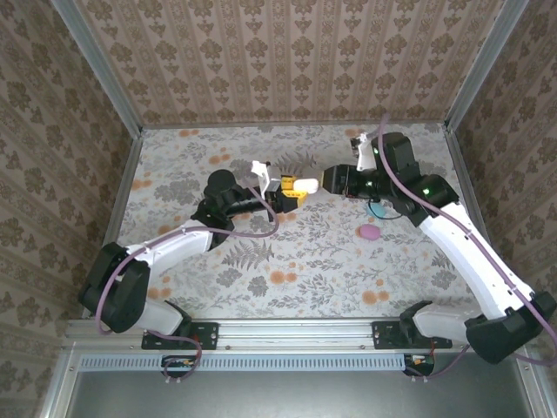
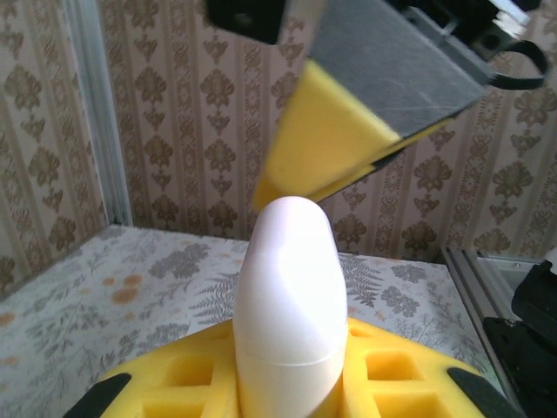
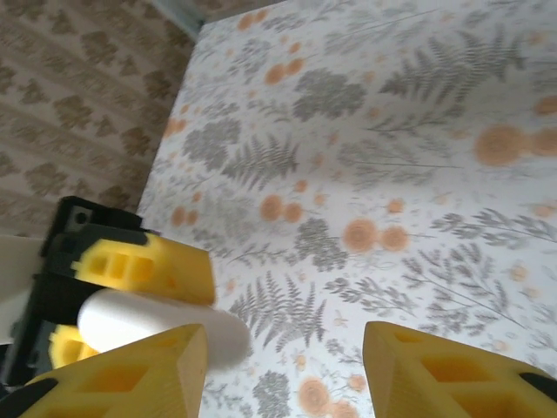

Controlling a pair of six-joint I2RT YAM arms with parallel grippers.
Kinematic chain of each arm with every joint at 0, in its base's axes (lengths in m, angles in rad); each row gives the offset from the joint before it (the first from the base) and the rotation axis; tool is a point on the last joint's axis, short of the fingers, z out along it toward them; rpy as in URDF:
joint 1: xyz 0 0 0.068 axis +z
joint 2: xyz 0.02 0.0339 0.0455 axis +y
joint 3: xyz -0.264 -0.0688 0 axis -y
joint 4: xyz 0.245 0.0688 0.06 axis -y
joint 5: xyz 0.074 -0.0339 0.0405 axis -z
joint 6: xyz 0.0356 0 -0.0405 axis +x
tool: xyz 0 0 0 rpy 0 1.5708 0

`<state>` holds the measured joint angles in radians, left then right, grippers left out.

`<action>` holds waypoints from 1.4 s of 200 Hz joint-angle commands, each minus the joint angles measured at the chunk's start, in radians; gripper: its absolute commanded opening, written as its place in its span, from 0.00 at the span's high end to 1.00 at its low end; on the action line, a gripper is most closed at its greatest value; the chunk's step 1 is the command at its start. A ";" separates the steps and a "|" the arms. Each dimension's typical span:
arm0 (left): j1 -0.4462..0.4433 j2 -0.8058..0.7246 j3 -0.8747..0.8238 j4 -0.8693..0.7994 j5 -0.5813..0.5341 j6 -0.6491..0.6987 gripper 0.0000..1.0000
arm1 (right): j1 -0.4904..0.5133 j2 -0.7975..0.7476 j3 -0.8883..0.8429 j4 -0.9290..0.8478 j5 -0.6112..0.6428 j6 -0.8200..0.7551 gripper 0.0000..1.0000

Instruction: Insert the wireless bluetooth earbuds into the charging case

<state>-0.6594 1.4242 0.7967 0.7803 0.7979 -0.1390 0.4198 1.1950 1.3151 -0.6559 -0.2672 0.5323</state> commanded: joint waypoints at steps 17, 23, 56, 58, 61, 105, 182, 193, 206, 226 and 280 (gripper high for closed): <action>0.005 0.078 0.086 -0.297 -0.105 -0.116 0.76 | -0.064 -0.082 -0.142 0.087 0.121 0.073 0.45; 0.004 0.095 0.088 -0.324 -0.105 -0.125 0.76 | -0.069 -0.089 -0.159 0.095 0.123 0.075 0.45; -0.012 0.154 0.048 -0.339 -0.213 -0.155 0.76 | -0.094 -0.098 -0.243 0.115 0.120 0.083 0.44; -0.012 0.158 0.052 -0.350 -0.217 -0.155 0.76 | -0.095 -0.098 -0.248 0.116 0.119 0.083 0.44; -0.012 0.166 0.056 -0.361 -0.220 -0.155 0.76 | -0.098 -0.098 -0.255 0.115 0.118 0.083 0.44; -0.013 0.288 0.097 -0.448 -0.272 -0.212 0.77 | -0.125 -0.097 -0.346 0.145 0.155 0.079 0.43; -0.022 0.402 0.149 -0.545 -0.328 -0.228 0.76 | -0.174 -0.127 -0.440 0.173 0.230 0.067 0.42; -0.020 0.418 0.153 -0.551 -0.328 -0.234 0.76 | -0.175 -0.126 -0.444 0.172 0.233 0.064 0.42; -0.019 0.432 0.165 -0.571 -0.327 -0.240 0.76 | -0.178 -0.126 -0.448 0.173 0.239 0.062 0.42; -0.017 0.445 0.162 -0.575 -0.349 -0.252 0.74 | -0.180 -0.126 -0.450 0.169 0.247 0.056 0.42; -0.006 0.461 0.174 -0.627 -0.389 -0.261 0.65 | -0.190 -0.138 -0.459 0.169 0.272 0.033 0.42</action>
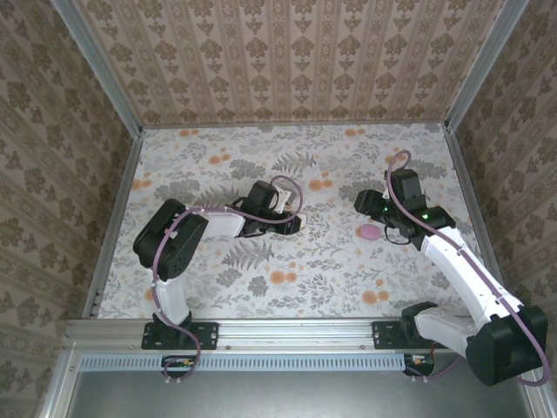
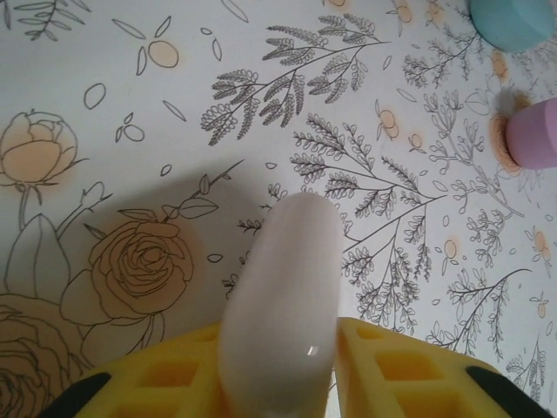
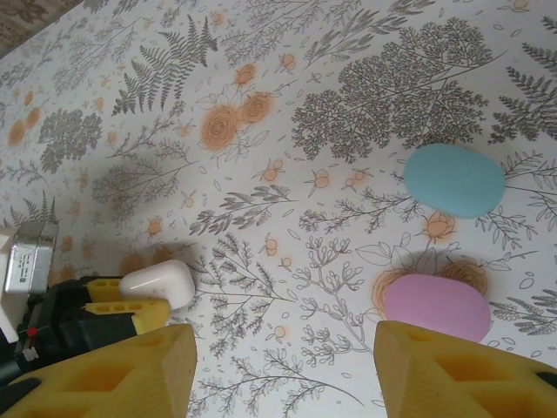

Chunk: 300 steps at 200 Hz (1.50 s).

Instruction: Insert the wireless bluetooth earbuds into the charging case

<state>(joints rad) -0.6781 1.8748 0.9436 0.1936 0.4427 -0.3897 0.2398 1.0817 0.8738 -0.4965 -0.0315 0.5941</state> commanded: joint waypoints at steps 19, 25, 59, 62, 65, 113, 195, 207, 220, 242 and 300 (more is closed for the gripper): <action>0.024 0.002 0.026 -0.050 -0.046 -0.014 0.59 | -0.018 -0.019 -0.015 0.011 0.045 -0.036 0.42; 0.027 -0.003 0.027 -0.058 -0.050 -0.012 0.57 | -0.019 -0.018 -0.014 0.014 0.050 -0.038 0.42; 0.055 -0.065 0.006 -0.094 -0.087 0.000 0.45 | -0.027 -0.022 -0.010 0.044 0.184 -0.063 0.40; 0.059 -0.075 0.002 -0.095 -0.092 0.003 0.45 | -0.027 -0.026 -0.012 0.051 0.210 -0.068 0.39; 0.061 -0.087 -0.002 -0.097 -0.099 0.008 0.44 | -0.027 -0.028 -0.019 0.062 0.231 -0.076 0.39; 0.114 -0.354 -0.081 -0.145 -0.371 0.130 0.01 | -0.032 0.025 -0.235 0.534 0.481 -0.383 0.25; 0.440 -0.691 -0.355 0.032 -0.724 0.445 0.00 | -0.036 0.328 -0.376 1.050 0.245 -0.653 0.23; 0.466 -0.686 -0.411 0.122 -0.682 0.490 0.00 | -0.047 0.317 -0.406 1.087 0.198 -0.673 0.22; 0.489 -0.664 -0.478 0.244 -0.632 0.511 0.00 | -0.052 0.271 -0.464 1.178 0.143 -0.713 0.21; 0.522 -0.593 -0.559 0.449 -0.541 0.514 0.00 | -0.087 0.233 -0.528 1.253 0.116 -0.686 0.18; 0.614 -0.425 -0.623 0.734 -0.406 0.518 0.00 | -0.177 0.236 -0.528 1.265 -0.023 -0.640 0.16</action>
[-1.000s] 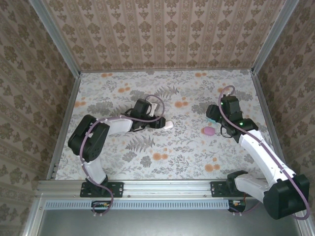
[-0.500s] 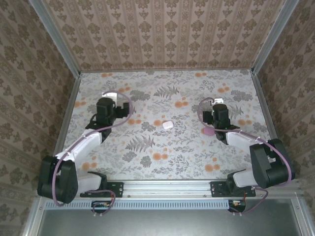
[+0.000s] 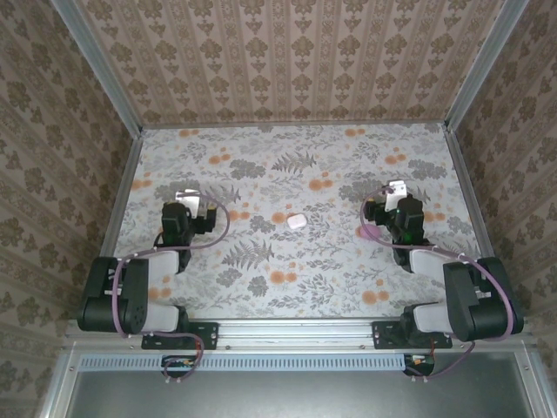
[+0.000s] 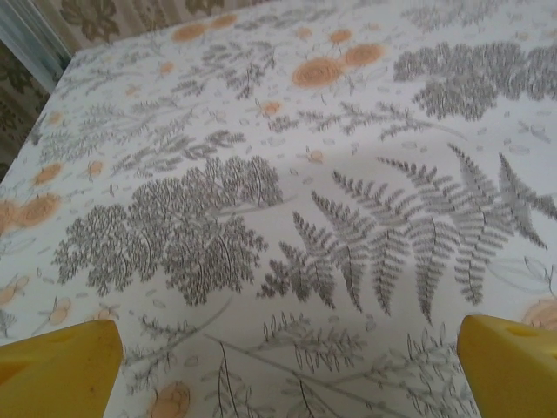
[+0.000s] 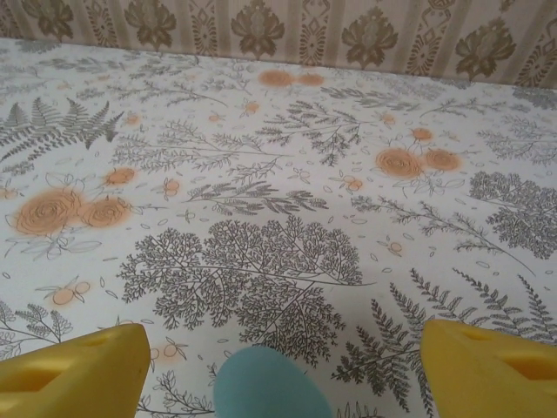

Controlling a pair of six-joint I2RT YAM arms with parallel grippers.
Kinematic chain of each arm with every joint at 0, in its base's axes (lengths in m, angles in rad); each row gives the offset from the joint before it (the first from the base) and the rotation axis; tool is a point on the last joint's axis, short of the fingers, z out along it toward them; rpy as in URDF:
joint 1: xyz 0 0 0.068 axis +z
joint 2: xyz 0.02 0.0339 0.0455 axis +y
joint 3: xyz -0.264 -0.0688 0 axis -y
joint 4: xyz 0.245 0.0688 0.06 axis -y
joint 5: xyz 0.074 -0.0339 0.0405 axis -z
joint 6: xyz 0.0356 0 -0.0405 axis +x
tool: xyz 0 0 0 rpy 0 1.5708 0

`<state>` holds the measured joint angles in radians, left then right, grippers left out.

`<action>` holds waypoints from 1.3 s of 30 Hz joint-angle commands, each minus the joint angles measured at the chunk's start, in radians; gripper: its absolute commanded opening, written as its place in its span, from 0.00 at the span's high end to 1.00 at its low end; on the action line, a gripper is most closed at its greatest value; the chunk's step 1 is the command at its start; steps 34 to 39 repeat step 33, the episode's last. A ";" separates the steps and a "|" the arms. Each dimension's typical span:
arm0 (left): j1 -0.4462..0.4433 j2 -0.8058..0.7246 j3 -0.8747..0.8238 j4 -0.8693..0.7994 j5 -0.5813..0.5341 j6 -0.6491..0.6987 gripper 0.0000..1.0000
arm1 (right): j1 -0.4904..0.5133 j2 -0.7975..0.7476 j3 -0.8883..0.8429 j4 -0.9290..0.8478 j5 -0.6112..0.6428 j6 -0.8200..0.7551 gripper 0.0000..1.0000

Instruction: Insert the wireless bluetooth earbuds into the charging case

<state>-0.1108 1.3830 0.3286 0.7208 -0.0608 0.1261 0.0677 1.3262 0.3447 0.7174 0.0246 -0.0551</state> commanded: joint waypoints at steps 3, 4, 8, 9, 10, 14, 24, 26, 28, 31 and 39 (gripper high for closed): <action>0.065 0.147 -0.013 0.300 0.099 -0.015 0.00 | 0.001 -0.035 0.006 -0.006 -0.127 0.005 0.14; 0.067 0.161 -0.003 0.301 0.087 -0.017 0.00 | 0.002 -0.028 0.012 -0.006 -0.094 0.026 0.13; 0.106 0.149 0.078 0.117 0.063 -0.084 0.00 | -0.053 0.016 0.054 -0.021 -0.086 0.019 0.12; 0.106 0.155 0.075 0.137 0.057 -0.080 0.00 | -0.056 0.029 0.052 0.004 -0.080 0.039 0.12; 0.101 0.153 0.077 0.129 0.050 -0.079 0.00 | -0.068 0.055 0.031 0.085 -0.100 0.062 0.11; 0.097 0.151 0.079 0.122 0.045 -0.079 0.00 | -0.086 0.203 0.001 0.243 -0.154 0.057 0.09; 0.093 0.151 0.079 0.125 0.039 -0.075 0.00 | -0.050 0.206 0.059 0.147 0.036 0.083 0.00; 0.093 0.152 0.079 0.125 0.038 -0.075 0.00 | -0.044 0.205 0.059 0.146 0.044 0.081 0.00; 0.093 0.152 0.079 0.124 0.037 -0.075 0.00 | -0.044 0.207 0.064 0.138 0.043 0.081 0.00; 0.092 0.152 0.079 0.124 0.038 -0.075 0.00 | -0.043 0.207 0.063 0.141 0.043 0.081 0.00; 0.092 0.152 0.080 0.123 0.037 -0.075 0.00 | -0.046 0.206 0.061 0.144 0.040 0.083 0.00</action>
